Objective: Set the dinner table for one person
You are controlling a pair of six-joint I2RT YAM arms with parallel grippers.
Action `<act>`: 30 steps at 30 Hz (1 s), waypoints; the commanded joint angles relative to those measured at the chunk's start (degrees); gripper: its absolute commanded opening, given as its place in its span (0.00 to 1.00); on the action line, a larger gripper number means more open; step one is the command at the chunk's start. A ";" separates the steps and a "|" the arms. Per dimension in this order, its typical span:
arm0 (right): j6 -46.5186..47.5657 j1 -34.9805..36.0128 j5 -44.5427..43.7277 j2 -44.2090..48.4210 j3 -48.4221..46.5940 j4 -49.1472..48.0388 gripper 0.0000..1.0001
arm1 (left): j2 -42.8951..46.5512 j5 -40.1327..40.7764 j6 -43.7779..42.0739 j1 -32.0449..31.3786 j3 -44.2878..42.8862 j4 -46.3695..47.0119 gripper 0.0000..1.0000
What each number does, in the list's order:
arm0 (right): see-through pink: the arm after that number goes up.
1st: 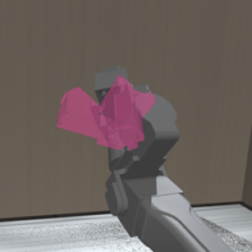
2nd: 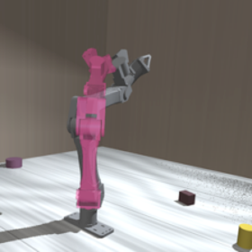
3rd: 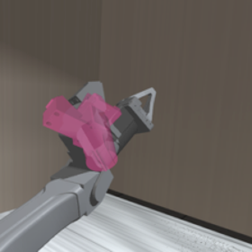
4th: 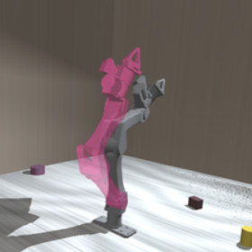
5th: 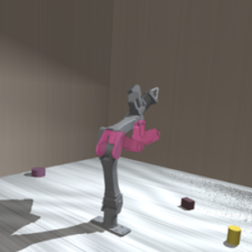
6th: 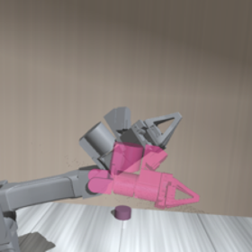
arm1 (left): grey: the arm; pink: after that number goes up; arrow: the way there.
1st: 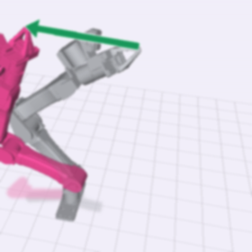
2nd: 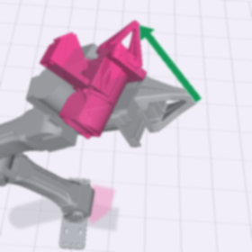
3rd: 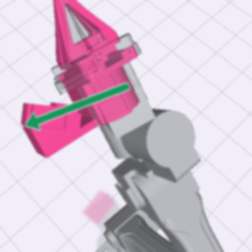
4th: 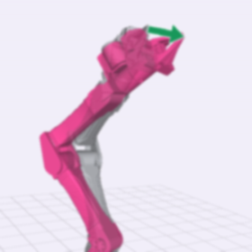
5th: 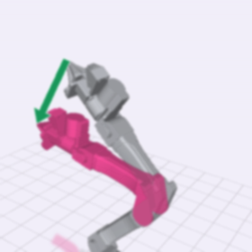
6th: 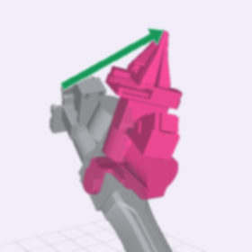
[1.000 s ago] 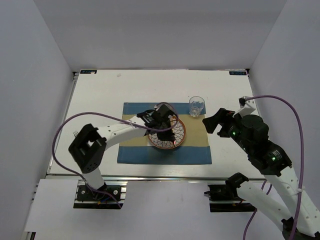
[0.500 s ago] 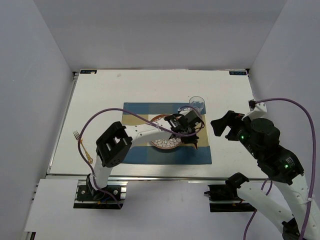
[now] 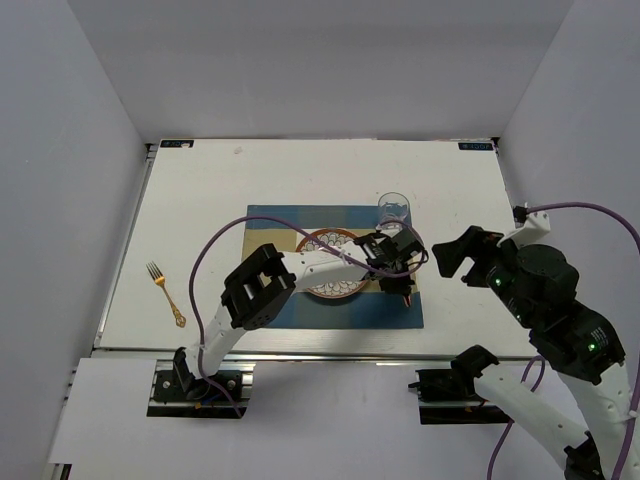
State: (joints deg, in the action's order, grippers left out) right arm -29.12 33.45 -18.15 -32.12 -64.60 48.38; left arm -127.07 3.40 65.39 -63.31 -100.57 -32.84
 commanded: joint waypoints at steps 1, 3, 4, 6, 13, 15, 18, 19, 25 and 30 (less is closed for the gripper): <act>1.00 0.04 -1.54 1.18 -1.67 0.57 0.89 | -0.11 -1.73 -0.08 -0.50 -3.31 0.32 0.00; 1.00 0.12 -1.54 1.44 -1.67 0.66 0.89 | -0.64 -1.99 -0.08 -1.03 -3.75 0.06 0.00; 1.00 0.04 -1.54 1.44 -1.50 0.75 0.89 | -0.81 -2.08 -0.17 -1.03 -3.75 -0.03 0.00; 1.00 0.12 -1.45 1.71 -1.32 0.58 0.89 | -1.08 -2.26 -0.08 -1.03 -3.75 -0.21 0.00; 0.82 -0.05 -0.39 2.41 0.08 -0.22 0.89 | -1.87 -3.14 -0.43 -1.03 -3.22 -0.21 0.00; 0.82 0.12 -0.39 2.59 0.53 -0.30 0.89 | -1.87 -3.31 -0.43 -1.03 -3.14 0.05 0.00; 0.65 0.04 0.13 2.59 0.96 -0.65 0.89 | -1.43 -3.31 -0.08 -1.55 -3.05 -0.03 0.00; 0.73 0.03 0.13 2.59 0.97 -0.74 0.89 | -1.34 -3.31 0.00 -1.55 -2.96 -0.12 0.00; 0.21 0.04 0.84 3.47 2.19 -1.27 0.89 | -0.03 -2.70 1.67 -1.55 -1.29 -0.29 0.00; 0.03 0.12 1.01 4.26 2.72 -1.27 0.89 | -0.11 -2.43 2.64 -2.08 -0.67 -0.38 0.00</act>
State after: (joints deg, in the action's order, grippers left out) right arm -29.17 33.45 -17.45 -28.69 -62.02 49.41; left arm -130.04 0.67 66.94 -64.69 -101.67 -33.39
